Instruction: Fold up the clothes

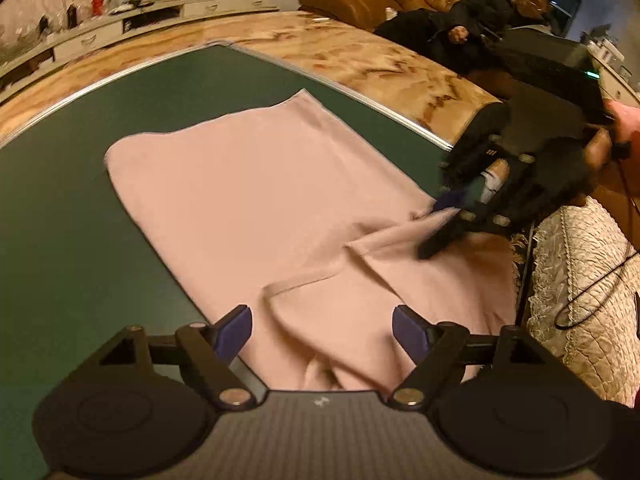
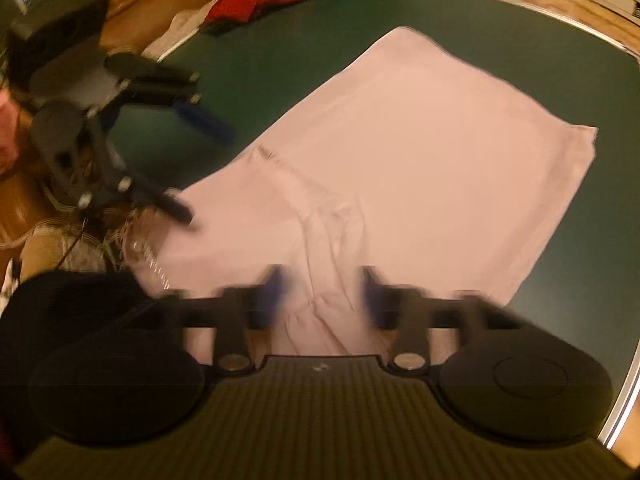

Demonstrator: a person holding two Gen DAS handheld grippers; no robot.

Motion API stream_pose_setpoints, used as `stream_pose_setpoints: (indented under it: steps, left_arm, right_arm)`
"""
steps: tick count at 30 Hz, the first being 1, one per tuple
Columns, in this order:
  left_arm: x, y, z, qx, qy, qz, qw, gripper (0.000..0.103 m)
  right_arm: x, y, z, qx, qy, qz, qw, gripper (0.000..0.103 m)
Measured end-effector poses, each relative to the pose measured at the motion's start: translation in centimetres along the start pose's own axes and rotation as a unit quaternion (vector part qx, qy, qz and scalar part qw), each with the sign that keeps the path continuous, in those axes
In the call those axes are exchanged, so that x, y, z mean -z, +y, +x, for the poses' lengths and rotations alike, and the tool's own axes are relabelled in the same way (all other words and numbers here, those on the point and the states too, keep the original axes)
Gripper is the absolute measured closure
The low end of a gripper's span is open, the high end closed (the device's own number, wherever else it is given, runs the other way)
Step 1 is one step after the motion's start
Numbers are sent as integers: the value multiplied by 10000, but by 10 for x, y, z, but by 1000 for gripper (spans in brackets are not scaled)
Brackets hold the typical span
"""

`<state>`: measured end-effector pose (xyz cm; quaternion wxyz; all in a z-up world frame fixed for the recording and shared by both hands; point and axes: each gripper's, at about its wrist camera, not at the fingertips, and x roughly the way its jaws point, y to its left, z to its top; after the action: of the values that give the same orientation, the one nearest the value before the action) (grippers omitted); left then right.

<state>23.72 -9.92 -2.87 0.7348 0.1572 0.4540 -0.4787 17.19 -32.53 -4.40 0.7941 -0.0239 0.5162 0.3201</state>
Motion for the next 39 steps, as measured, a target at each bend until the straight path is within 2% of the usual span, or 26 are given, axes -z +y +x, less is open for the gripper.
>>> stream_pose_setpoints:
  steps: [3, 6, 8, 9, 10, 13, 14, 15, 17, 19, 21, 24, 25, 27, 29, 32, 33, 35, 36, 37, 39]
  left_arm:
    - [0, 7, 6, 76, 6, -104, 9999, 21]
    - [1, 14, 10, 351, -42, -199, 9992, 22]
    - [1, 18, 15, 506, -43, -284, 9983, 35]
    - [1, 20, 19, 540, -10, -312, 9981, 53]
    - [1, 21, 22, 525, 34, -355, 9980, 58]
    - [2, 25, 17, 579, -66, -474, 9972, 56]
    - [2, 25, 12, 545, -145, -467, 9973, 53]
    - [2, 23, 7, 448, -209, -433, 9978, 46]
    - [-1, 16, 0, 7, -270, -200, 9994, 45]
    - [-7, 5, -7, 22, -395, 23, 9992, 45]
    - [-16, -8, -6, 213, -420, 225, 9986, 45]
    - [-25, -30, 23, -169, -110, 805, 9966, 48]
    - [-28, -31, 37, -184, 39, 800, 9966, 54]
    - [-31, -28, 57, -4, 250, 643, 9976, 56]
    - [-31, -34, 61, -206, 170, 909, 9955, 56]
    - [-33, -33, 64, -220, 227, 904, 9954, 56]
    - [-33, -33, 64, -217, 227, 905, 9954, 55]
    - [-32, -33, 65, -226, 227, 916, 9953, 56]
    - [-33, -33, 65, -232, 227, 921, 9952, 56]
    - [-33, -33, 65, -231, 225, 922, 9952, 56]
    - [-34, -33, 66, -217, 212, 908, 9954, 55]
  right_arm:
    - [2, 11, 0, -212, 73, -199, 9996, 89]
    - [1, 20, -4, -500, 34, -249, 9984, 89]
    - [-1, 18, -4, -555, -25, -189, 9983, 89]
    - [-3, 14, -3, -496, -33, -147, 9987, 89]
    - [-5, 9, 0, -436, -30, -91, 9990, 89]
    - [-7, -4, 6, -408, 36, 39, 9992, 90]
    - [-8, -7, 10, -455, 67, 95, 9989, 90]
    - [-9, -10, 14, -519, 99, 170, 9985, 90]
    - [-11, -15, 21, -592, 128, 245, 9979, 91]
    - [-12, -18, 24, -608, 98, 228, 9978, 91]
    - [-12, -15, 25, -547, 56, 87, 9985, 94]
    - [-10, -11, 24, -499, 17, -28, 9987, 94]
    - [-9, -8, 23, -441, -12, -104, 9990, 94]
    - [-7, -2, 22, -307, -64, -263, 9992, 94]
    - [-5, 4, 20, -130, -83, -361, 9992, 93]
    - [-2, 12, 16, 193, -153, -300, 9992, 79]
    - [1, 14, 10, 339, -261, -206, 9989, 67]
    - [14, 18, -12, 613, -710, 91, 9955, 65]
    - [23, 21, -26, 709, -1009, 250, 9921, 60]
    - [37, 25, -41, 839, -1294, 420, 9871, 50]
    - [67, 40, -60, 1177, -1555, 700, 9783, 36]
